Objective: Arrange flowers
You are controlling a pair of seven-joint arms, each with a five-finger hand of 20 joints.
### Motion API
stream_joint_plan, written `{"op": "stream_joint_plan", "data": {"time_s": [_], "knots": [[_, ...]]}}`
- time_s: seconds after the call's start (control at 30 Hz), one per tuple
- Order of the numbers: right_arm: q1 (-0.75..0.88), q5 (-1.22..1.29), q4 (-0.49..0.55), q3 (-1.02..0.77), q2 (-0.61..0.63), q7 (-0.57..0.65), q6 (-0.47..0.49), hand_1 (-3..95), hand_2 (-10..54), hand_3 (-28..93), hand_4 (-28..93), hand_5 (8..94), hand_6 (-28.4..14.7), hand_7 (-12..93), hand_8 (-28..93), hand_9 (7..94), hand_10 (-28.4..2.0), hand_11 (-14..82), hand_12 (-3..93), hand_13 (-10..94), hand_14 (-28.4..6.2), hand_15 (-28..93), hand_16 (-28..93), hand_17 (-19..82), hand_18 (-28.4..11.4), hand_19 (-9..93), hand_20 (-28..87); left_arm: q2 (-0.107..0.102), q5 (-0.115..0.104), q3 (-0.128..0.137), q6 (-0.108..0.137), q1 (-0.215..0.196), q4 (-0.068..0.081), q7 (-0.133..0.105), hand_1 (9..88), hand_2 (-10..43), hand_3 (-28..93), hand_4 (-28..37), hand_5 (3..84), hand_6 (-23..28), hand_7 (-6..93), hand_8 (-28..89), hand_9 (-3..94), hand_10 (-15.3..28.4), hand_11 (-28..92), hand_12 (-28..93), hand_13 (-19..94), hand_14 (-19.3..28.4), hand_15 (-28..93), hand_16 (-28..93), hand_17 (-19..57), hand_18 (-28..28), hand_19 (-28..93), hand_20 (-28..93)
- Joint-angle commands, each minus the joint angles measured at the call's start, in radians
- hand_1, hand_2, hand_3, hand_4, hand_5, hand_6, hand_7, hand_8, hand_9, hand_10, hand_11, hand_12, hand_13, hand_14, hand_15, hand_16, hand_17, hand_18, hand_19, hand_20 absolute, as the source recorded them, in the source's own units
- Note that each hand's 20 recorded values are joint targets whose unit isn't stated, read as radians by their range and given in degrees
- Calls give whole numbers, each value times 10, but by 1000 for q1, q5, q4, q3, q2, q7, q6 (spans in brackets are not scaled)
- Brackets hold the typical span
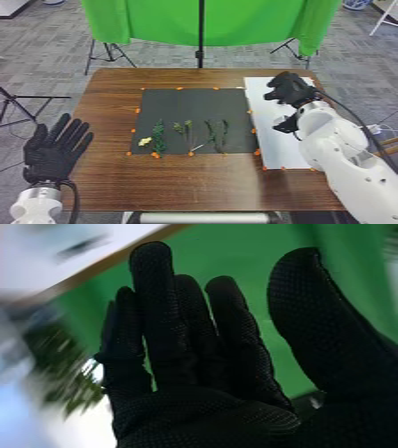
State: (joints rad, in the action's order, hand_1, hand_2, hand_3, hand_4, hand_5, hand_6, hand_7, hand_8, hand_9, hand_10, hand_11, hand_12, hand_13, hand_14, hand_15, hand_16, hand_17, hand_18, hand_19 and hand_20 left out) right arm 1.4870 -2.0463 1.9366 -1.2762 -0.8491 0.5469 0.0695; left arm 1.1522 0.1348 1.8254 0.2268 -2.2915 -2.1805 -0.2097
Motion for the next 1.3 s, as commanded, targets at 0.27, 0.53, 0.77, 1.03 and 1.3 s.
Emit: {"op": "stream_joint_plan", "data": {"time_s": [0.27,0.53,0.77,1.03,1.3], "knots": [[175,-56,-36,-103,96,103,121,452,-95,759,-280,545,-54,127,-114,533,-162,125,120,579,-135,479,183,250,-231,795,391,16,2,-3,2,-21,-2,-7,279,138,714,-283,449,100,114,-74,380,158,173,130,280,150,290,-43,-45,126,245,135],[115,-215,-162,52,94,121,-179,534,-95,718,-282,610,-29,165,-127,598,-132,148,132,615,-107,466,264,269,-227,801,402,20,2,-8,1,-18,1,-2,279,138,714,-283,448,99,116,-74,380,160,173,129,280,150,290,-43,-46,126,246,135],[68,-250,-98,109,96,91,-334,655,-95,627,-281,761,-3,336,17,824,-108,61,324,715,-82,427,403,311,-217,821,420,19,4,-6,-3,-20,-1,1,279,138,713,-283,448,100,115,-74,380,160,172,129,280,150,290,-43,-46,126,246,135],[-333,-102,-137,445,-74,-99,-313,647,-95,649,-282,760,-2,344,29,827,-107,58,331,714,-81,430,411,311,-218,822,425,16,-2,-8,4,-35,-6,-4,279,138,714,-283,448,99,115,-74,380,159,173,130,279,151,290,-43,-46,126,247,135],[-604,-28,-402,714,-363,-256,-233,644,-95,651,-283,753,-2,350,30,820,-105,58,330,705,-78,435,412,303,-212,818,427,-14,2,-55,15,13,7,3,279,138,714,-283,448,99,115,-74,379,159,174,129,280,149,289,-44,-47,127,248,135]]}}
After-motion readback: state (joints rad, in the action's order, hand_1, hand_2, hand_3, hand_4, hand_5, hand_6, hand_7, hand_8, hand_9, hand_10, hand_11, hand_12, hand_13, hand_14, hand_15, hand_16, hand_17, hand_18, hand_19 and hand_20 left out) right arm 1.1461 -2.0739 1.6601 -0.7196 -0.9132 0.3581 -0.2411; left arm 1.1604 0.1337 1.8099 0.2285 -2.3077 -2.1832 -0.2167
